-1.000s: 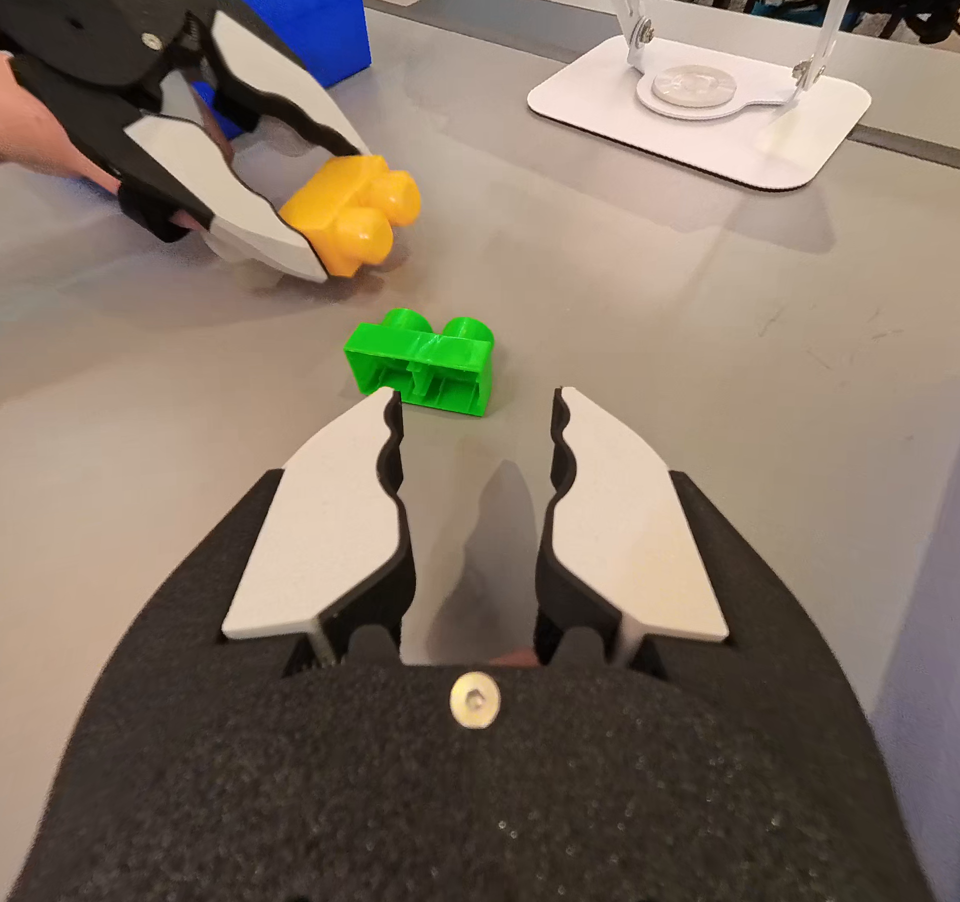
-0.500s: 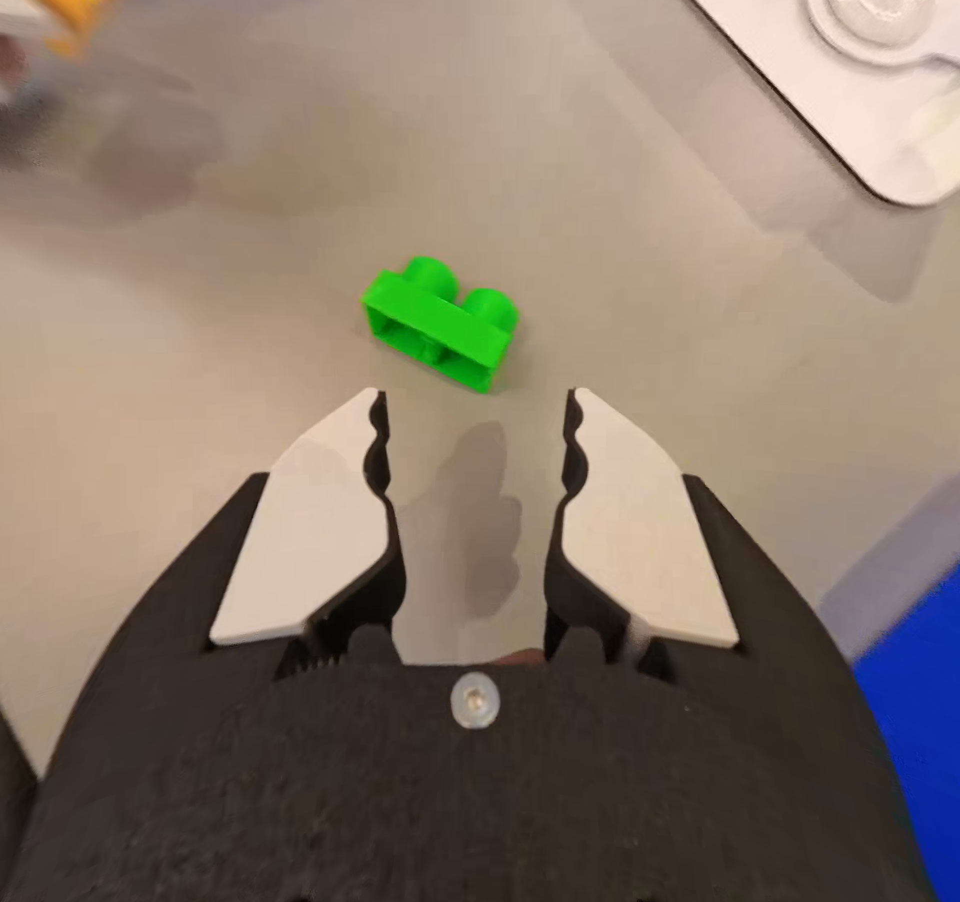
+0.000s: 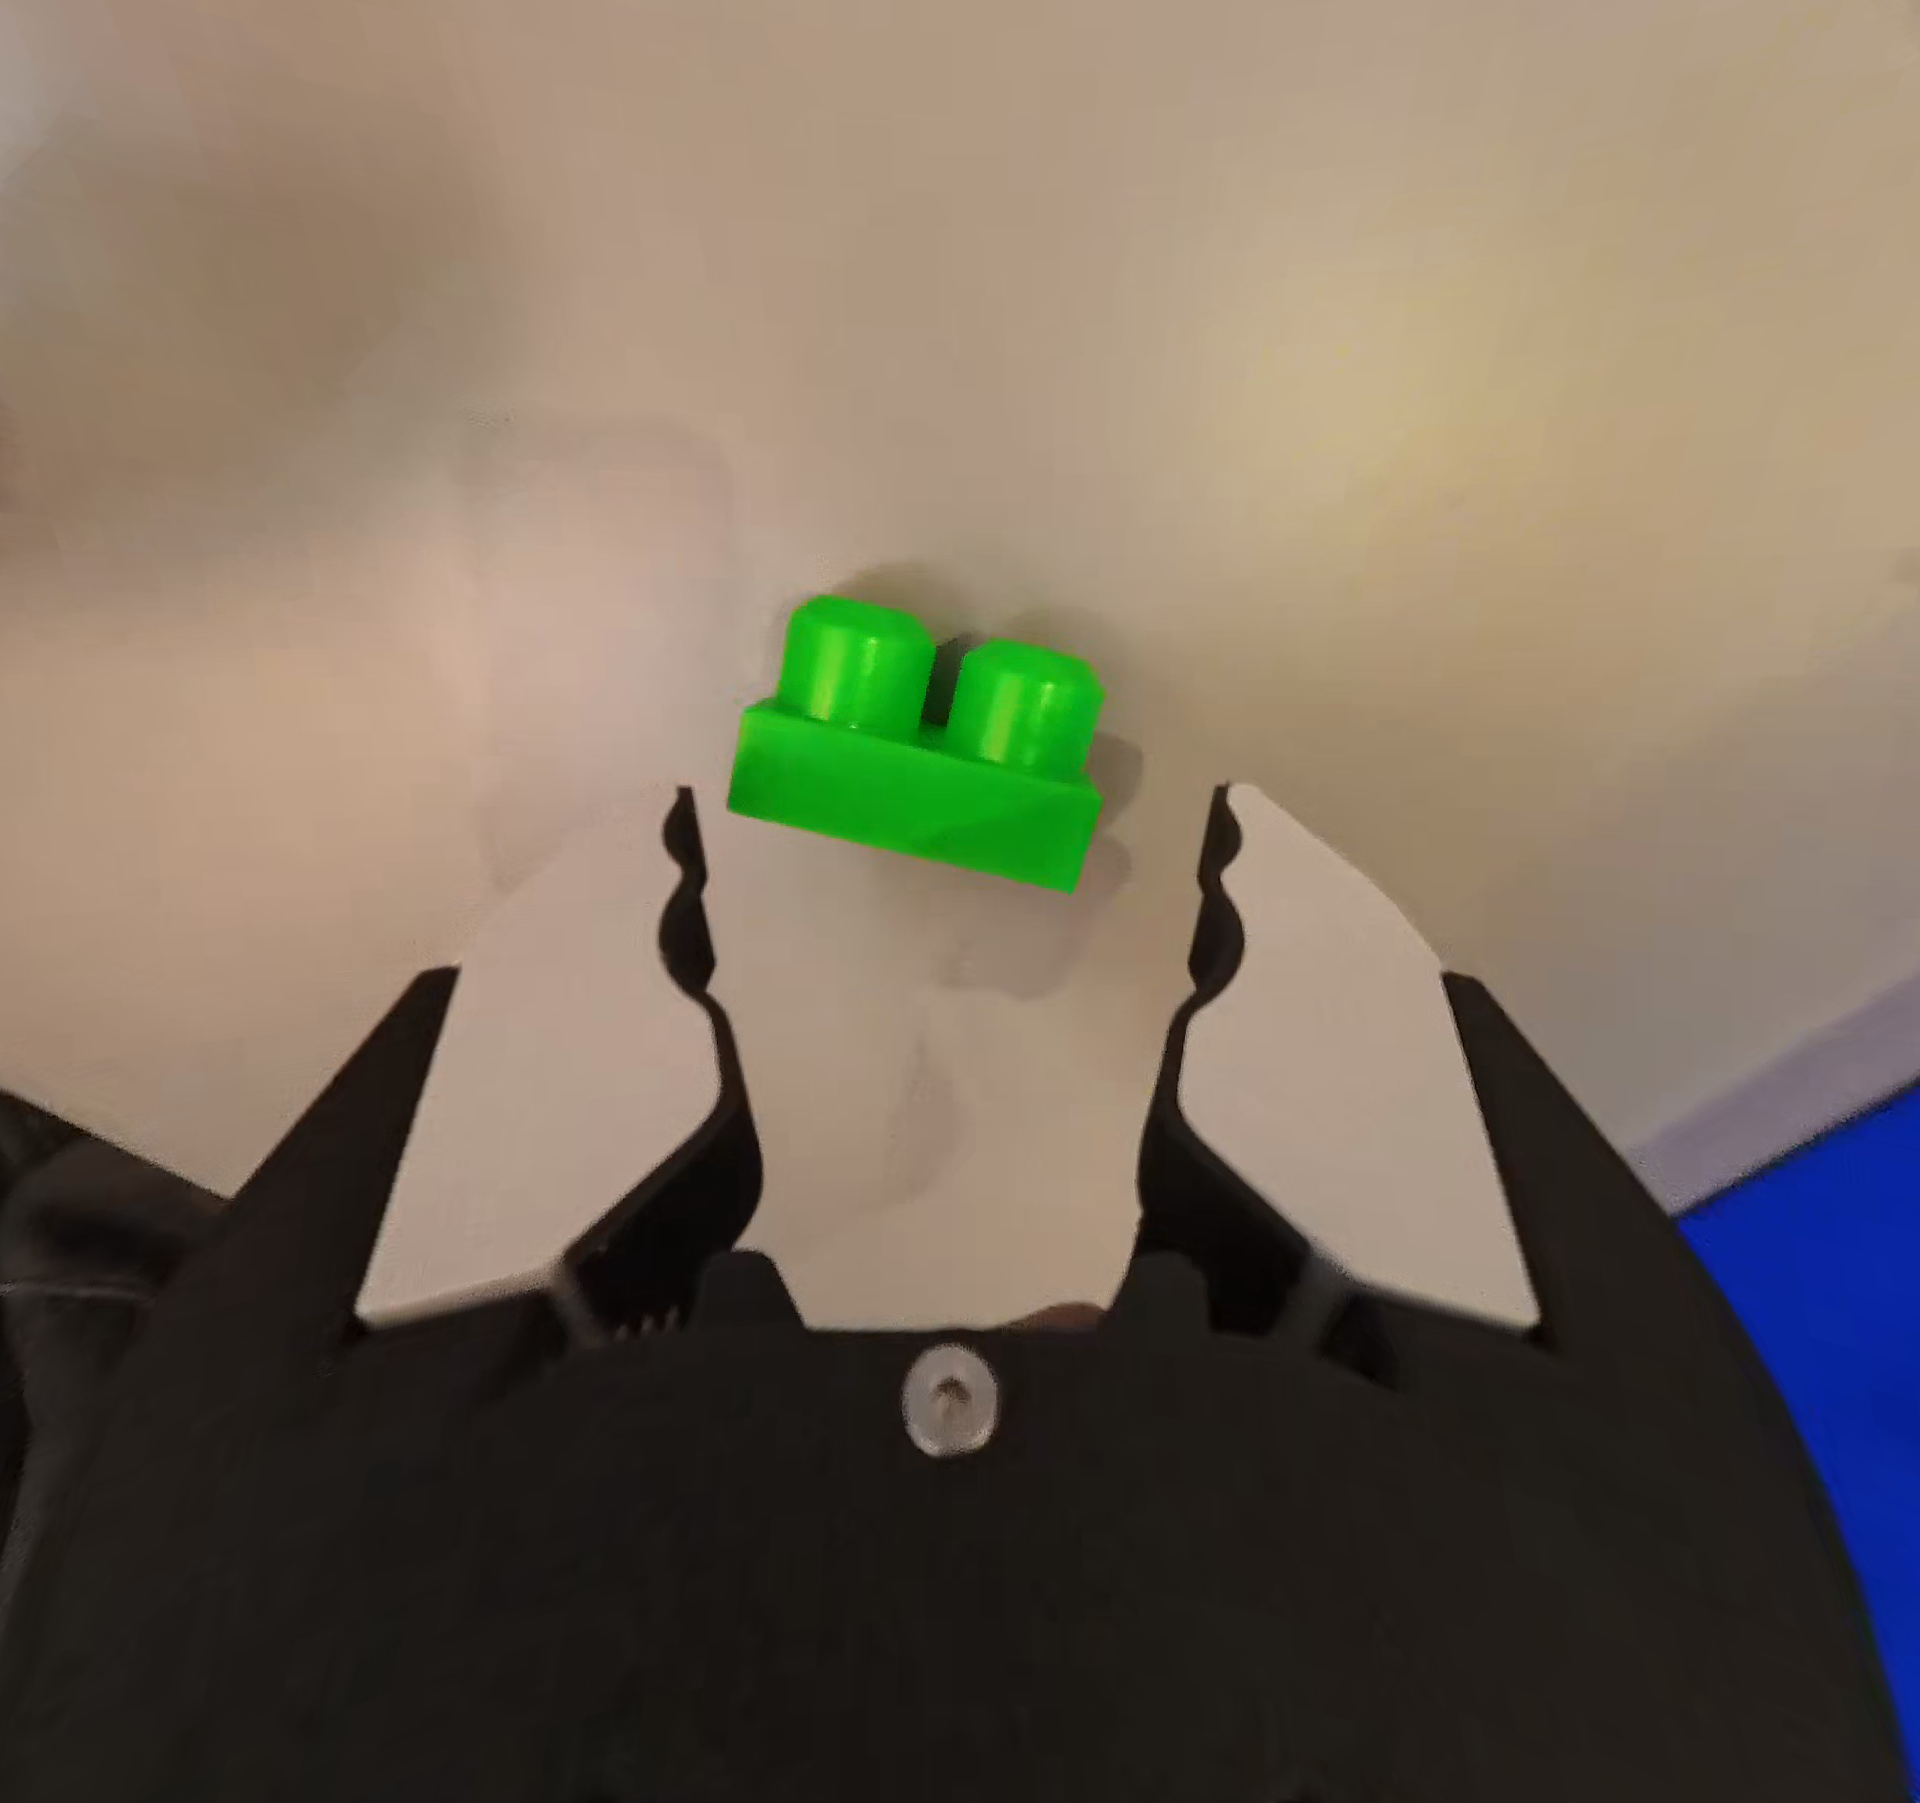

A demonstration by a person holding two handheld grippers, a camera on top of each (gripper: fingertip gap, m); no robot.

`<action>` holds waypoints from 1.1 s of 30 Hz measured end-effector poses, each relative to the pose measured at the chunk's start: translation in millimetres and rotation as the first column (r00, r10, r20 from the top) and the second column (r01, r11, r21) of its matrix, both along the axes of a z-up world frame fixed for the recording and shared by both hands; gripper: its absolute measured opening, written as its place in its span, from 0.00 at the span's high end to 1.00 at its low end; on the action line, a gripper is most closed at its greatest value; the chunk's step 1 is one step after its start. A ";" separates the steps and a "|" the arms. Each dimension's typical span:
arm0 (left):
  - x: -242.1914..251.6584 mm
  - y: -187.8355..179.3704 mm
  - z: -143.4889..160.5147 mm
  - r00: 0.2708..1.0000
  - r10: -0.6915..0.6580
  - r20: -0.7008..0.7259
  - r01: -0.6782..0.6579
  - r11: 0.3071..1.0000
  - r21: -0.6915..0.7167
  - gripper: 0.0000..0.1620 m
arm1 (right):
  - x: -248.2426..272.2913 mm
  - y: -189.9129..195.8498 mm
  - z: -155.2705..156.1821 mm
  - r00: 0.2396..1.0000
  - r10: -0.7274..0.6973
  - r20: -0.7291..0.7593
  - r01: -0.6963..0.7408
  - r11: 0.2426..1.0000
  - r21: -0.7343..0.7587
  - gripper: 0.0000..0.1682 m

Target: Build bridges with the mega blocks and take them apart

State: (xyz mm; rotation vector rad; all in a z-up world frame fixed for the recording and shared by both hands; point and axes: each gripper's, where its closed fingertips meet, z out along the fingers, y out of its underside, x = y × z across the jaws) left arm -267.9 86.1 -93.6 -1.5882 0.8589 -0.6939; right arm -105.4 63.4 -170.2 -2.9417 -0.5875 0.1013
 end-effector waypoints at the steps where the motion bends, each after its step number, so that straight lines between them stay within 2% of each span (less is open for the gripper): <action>1: -0.3 -0.2 -0.3 1.000 0.001 -0.002 -0.001 1.000 0.000 0.54 | 2.4 -1.4 -4.0 0.999 -0.024 0.043 0.025 1.000 -0.016 0.44; 3: -0.7 -2.0 1.1 1.000 -0.005 0.001 0.005 1.000 0.005 0.54 | 4.2 0.9 -7.8 0.993 -0.061 0.099 0.062 0.998 -0.011 0.45; 8: -1.8 -5.4 2.3 1.000 -0.021 0.019 0.021 1.000 -0.006 0.54 | -5.7 4.0 -11.3 0.984 -0.122 0.128 0.127 0.991 -0.031 0.47; 11: -2.7 -5.5 1.6 0.999 -0.022 0.024 0.022 1.000 -0.016 0.54 | -3.9 -0.5 -17.3 0.977 -0.151 0.150 0.161 0.985 -0.060 0.55; 14: -3.7 -6.0 0.4 1.000 -0.024 0.018 0.024 1.000 -0.017 0.54 | -11.7 4.7 -15.3 0.989 -0.130 0.066 0.132 0.991 -0.024 0.56; 18: -6.9 -6.2 -0.9 0.999 -0.023 0.023 0.023 0.999 -0.028 0.53 | -16.9 9.2 7.3 0.994 -0.026 -0.106 0.042 0.987 0.153 0.56; 21: -8.9 -7.8 1.3 0.999 -0.030 0.041 0.031 0.999 -0.030 0.54 | -14.5 3.7 49.3 0.962 0.037 -0.270 0.085 0.901 0.426 0.56; 24: -8.6 -9.7 1.6 0.998 -0.046 0.051 0.048 0.998 -0.036 0.54 | -12.1 -19.0 80.2 0.868 0.150 -0.473 0.212 0.750 0.626 0.56; 27: -4.1 -12.8 2.4 0.995 -0.073 0.072 0.077 0.995 -0.056 0.54 | -10.4 -41.3 90.2 0.698 0.266 -0.665 0.362 0.670 0.648 0.56; 30: 2.8 -17.4 3.9 0.990 -0.109 0.086 0.115 0.991 -0.067 0.54 | -3.9 -45.8 92.2 0.601 0.338 -0.724 0.421 0.636 0.646 0.56; 33: 8.8 -19.3 4.9 0.987 -0.134 0.086 0.140 0.987 -0.073 0.54 | -5.2 -42.2 90.2 0.601 0.388 -0.699 0.375 0.635 0.675 0.56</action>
